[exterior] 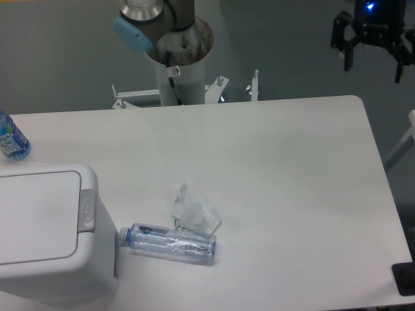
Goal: Open the trash can
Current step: 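Move the open gripper from rest toward the white trash can lid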
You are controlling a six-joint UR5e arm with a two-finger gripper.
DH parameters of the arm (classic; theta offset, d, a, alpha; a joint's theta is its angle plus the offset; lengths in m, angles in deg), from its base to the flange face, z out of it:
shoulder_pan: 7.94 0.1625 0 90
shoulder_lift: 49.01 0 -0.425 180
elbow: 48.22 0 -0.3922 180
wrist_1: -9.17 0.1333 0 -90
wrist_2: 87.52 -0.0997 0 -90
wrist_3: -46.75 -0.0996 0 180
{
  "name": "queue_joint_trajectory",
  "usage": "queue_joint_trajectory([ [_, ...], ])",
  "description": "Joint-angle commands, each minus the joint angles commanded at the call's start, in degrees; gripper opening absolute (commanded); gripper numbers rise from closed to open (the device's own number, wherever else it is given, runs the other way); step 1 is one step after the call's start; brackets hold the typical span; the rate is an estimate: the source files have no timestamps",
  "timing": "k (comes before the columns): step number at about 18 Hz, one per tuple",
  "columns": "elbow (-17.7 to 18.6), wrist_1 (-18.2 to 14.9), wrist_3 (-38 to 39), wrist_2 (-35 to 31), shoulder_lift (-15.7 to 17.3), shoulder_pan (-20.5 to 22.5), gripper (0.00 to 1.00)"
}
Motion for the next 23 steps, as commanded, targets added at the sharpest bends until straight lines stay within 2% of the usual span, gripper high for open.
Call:
queue_joint_trajectory([
  [9, 0.26, 0.09, 0.0, 0.87, -0.09, -0.18, 1.0],
  [11, 0.44, 0.09, 2.0, 1.67, 0.26, -0.26, 1.0],
  [12, 0.44, -0.08, 5.15, 1.67, 0.44, -0.7, 1.0],
  [15, 0.35, 0.18, 16.4, 1.23, 0.35, -6.84, 1.0],
  [20, -0.26, 0.44, 37.92, 1.41, -0.26, -14.31, 1.0],
  [21, -0.35, 0.97, 42.15, 1.58, -0.44, -15.89, 1.0],
  [23, -0.09, 4.29, 50.67, 2.28, -1.14, -19.41, 1.0],
])
